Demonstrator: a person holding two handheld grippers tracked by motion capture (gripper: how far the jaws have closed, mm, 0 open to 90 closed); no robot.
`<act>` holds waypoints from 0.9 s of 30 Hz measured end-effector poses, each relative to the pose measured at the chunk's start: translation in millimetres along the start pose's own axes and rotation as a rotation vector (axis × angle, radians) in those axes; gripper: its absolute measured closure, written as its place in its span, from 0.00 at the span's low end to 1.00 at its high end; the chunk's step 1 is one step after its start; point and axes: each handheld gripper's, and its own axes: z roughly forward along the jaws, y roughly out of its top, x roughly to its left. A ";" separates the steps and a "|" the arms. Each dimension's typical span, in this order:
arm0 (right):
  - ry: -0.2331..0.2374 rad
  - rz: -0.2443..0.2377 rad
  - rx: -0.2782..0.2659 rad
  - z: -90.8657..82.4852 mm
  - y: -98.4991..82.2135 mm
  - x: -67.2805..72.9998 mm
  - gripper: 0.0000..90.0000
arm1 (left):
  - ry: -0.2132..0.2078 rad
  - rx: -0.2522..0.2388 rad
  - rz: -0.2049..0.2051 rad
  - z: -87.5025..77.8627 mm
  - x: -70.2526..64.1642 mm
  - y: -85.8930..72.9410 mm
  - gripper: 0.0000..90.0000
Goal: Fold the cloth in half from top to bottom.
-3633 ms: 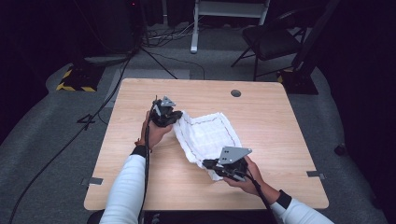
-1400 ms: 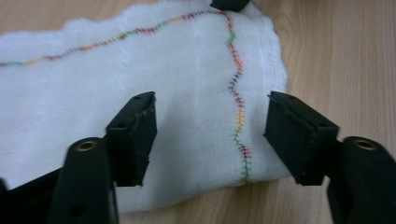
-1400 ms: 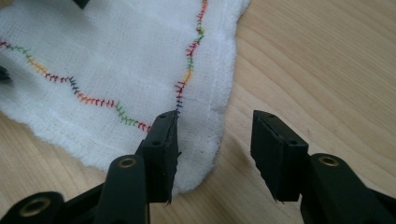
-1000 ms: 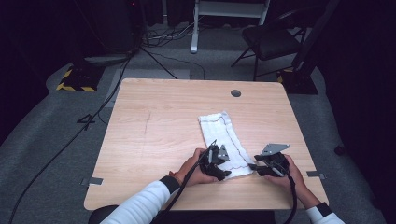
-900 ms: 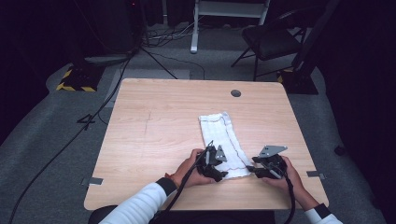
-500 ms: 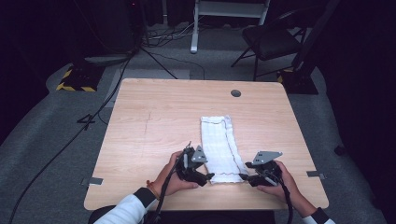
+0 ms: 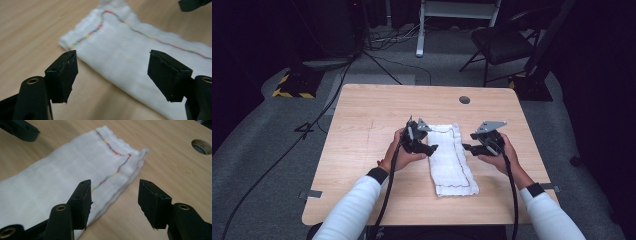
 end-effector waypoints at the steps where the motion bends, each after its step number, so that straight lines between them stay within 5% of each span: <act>1: -0.012 -0.003 0.008 7.6 4.7 -4.8 0.50 | 0.004 0.012 -0.014 7.0 5.3 3.0 0.27; 7: 0.010 0.033 0.035 45.5 22.5 -22.2 0.50 | 0.049 0.056 -0.080 42.8 28.6 9.5 0.27; 10: -0.003 0.049 0.059 60.8 27.4 -27.0 0.49 | 0.030 0.061 -0.136 56.1 35.8 5.7 0.25; 15: 0.008 0.079 0.102 83.2 28.2 -33.8 0.48 | 0.009 0.048 -0.162 65.6 40.9 1.9 0.20; 21: 0.048 0.147 0.124 96.9 21.5 -42.9 0.46 | 0.002 0.031 -0.105 69.6 41.7 0.8 0.17; 27: 0.109 0.138 0.121 95.5 22.1 -41.6 0.69 | -0.058 0.018 -0.043 68.5 45.7 3.0 0.35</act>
